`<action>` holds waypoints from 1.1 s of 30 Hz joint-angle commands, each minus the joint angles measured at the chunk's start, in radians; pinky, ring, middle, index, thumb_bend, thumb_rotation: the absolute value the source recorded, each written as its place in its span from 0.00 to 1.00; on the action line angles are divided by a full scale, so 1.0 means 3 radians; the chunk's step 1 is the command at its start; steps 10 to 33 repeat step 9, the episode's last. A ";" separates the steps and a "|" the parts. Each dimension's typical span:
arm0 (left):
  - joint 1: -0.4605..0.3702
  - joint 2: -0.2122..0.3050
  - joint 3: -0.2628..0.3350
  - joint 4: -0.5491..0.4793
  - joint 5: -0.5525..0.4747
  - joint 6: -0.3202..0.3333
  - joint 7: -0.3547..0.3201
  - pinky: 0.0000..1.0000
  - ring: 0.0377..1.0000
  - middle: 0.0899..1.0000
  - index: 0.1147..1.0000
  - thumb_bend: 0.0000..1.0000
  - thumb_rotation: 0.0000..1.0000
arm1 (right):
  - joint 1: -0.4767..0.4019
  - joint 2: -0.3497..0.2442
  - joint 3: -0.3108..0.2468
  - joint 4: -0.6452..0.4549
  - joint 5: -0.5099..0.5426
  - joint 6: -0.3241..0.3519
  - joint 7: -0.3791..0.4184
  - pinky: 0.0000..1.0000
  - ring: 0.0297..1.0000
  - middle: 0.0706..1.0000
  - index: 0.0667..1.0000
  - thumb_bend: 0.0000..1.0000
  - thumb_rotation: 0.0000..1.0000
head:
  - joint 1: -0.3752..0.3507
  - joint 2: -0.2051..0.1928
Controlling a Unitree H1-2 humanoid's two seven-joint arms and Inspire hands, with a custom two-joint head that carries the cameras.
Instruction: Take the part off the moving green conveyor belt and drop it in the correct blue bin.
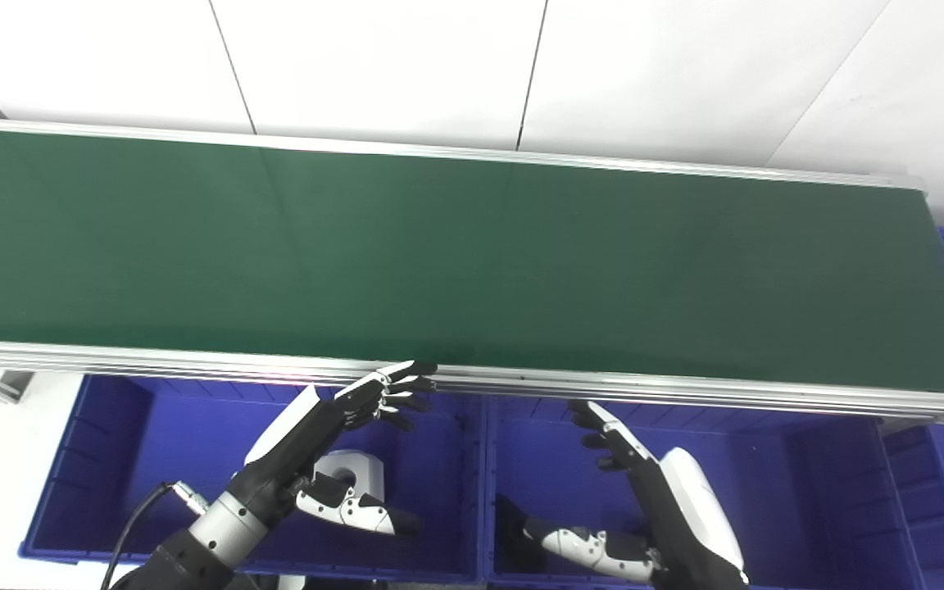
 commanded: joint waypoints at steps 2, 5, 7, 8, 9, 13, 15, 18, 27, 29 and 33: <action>0.0004 -0.0017 0.0031 -0.0078 0.0005 -0.0081 0.0081 0.69 0.78 0.84 0.87 0.72 0.20 | -0.0003 -0.0012 0.0022 -0.0050 0.0109 -0.0207 -0.0138 0.74 0.82 0.87 0.91 0.75 0.39 | 0.0076 -0.0028; 0.0012 -0.0035 0.0029 -0.0061 0.0034 -0.0108 0.0115 0.69 0.78 0.84 0.87 0.73 0.21 | -0.0016 -0.0028 0.0026 -0.0019 0.0158 -0.0199 -0.0175 0.74 0.82 0.87 0.91 0.77 0.37 | 0.0142 -0.0060; 0.0018 -0.0048 0.0027 -0.0047 0.0024 -0.0112 0.0123 0.69 0.78 0.84 0.87 0.73 0.21 | -0.0022 -0.0036 0.0026 0.0000 0.0180 -0.0190 -0.0202 0.74 0.82 0.86 0.91 0.78 0.37 | 0.0178 -0.0086; 0.0021 -0.0053 0.0026 -0.0041 0.0018 -0.0113 0.0126 0.69 0.78 0.84 0.87 0.72 0.20 | -0.0026 -0.0040 0.0026 0.0010 0.0191 -0.0188 -0.0214 0.75 0.83 0.87 0.91 0.79 0.36 | 0.0178 -0.0086; 0.0026 -0.0062 0.0026 -0.0037 0.0035 -0.0115 0.0139 0.70 0.79 0.85 0.87 0.72 0.20 | -0.0033 -0.0046 0.0021 0.0030 0.0207 -0.0195 -0.0230 0.75 0.83 0.87 0.91 0.79 0.35 | 0.0199 -0.0107; 0.0026 -0.0062 0.0026 -0.0037 0.0035 -0.0115 0.0139 0.70 0.79 0.85 0.87 0.72 0.20 | -0.0033 -0.0046 0.0021 0.0030 0.0207 -0.0195 -0.0230 0.75 0.83 0.87 0.91 0.79 0.35 | 0.0199 -0.0107; 0.0026 -0.0062 0.0026 -0.0037 0.0035 -0.0115 0.0139 0.70 0.79 0.85 0.87 0.72 0.20 | -0.0033 -0.0046 0.0021 0.0030 0.0207 -0.0195 -0.0230 0.75 0.83 0.87 0.91 0.79 0.35 | 0.0199 -0.0107; 0.0026 -0.0062 0.0026 -0.0037 0.0035 -0.0115 0.0139 0.70 0.79 0.85 0.87 0.72 0.20 | -0.0033 -0.0046 0.0021 0.0030 0.0207 -0.0195 -0.0230 0.75 0.83 0.87 0.91 0.79 0.35 | 0.0199 -0.0107; 0.0026 -0.0062 0.0026 -0.0037 0.0035 -0.0115 0.0139 0.70 0.79 0.85 0.87 0.72 0.20 | -0.0033 -0.0046 0.0021 0.0030 0.0207 -0.0195 -0.0230 0.75 0.83 0.87 0.91 0.79 0.35 | 0.0199 -0.0107; 0.0026 -0.0062 0.0026 -0.0037 0.0035 -0.0115 0.0139 0.70 0.79 0.85 0.87 0.72 0.20 | -0.0033 -0.0046 0.0021 0.0030 0.0207 -0.0195 -0.0230 0.75 0.83 0.87 0.91 0.79 0.35 | 0.0199 -0.0107; 0.0026 -0.0062 0.0026 -0.0037 0.0035 -0.0115 0.0139 0.70 0.79 0.85 0.87 0.72 0.20 | -0.0033 -0.0046 0.0021 0.0030 0.0207 -0.0195 -0.0230 0.75 0.83 0.87 0.91 0.79 0.35 | 0.0199 -0.0107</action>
